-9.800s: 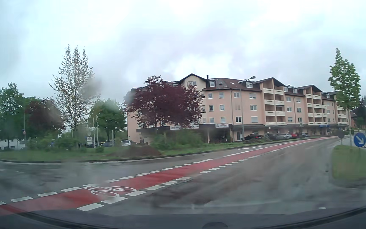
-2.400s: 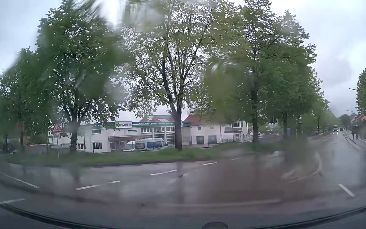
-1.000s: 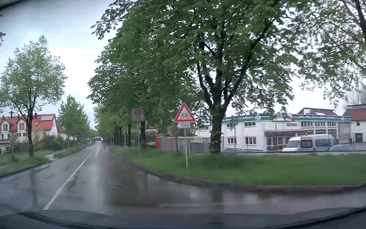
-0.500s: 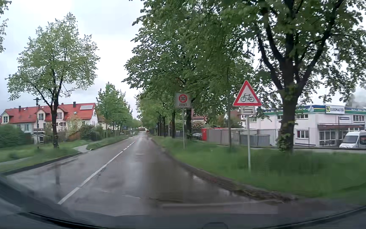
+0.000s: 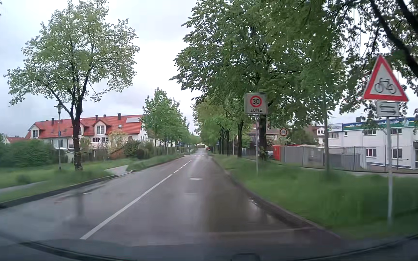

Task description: Follow the waypoints while adhering to traffic rules and regulations

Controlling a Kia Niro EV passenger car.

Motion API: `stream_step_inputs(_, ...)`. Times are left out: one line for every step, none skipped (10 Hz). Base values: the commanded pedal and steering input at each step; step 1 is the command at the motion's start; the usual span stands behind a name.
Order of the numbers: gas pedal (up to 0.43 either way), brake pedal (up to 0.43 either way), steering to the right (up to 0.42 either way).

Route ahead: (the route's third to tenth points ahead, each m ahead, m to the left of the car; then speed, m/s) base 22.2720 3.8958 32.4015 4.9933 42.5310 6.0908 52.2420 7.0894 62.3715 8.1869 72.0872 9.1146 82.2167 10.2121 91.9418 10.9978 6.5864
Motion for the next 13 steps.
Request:
stream_step_inputs(0.197, 0.0, -0.118)
stream_step_inputs(0.197, 0.0, -0.091)
stream_step_inputs(0.197, 0.0, -0.067)
stream_step_inputs(0.197, 0.0, -0.049)
stream_step_inputs(0.197, 0.0, -0.035)
stream_step_inputs(0.197, 0.0, -0.021)
stream_step_inputs(0.197, 0.0, -0.012)
stream_step_inputs(0.197, 0.0, -0.009)
stream_step_inputs(0.197, 0.0, -0.008)
stream_step_inputs(0.197, 0.0, -0.006)
stream_step_inputs(0.197, 0.0, -0.004)
stream_step_inputs(0.189, 0.0, -0.003)
stream_step_inputs(0.157, 0.0, 0.002)
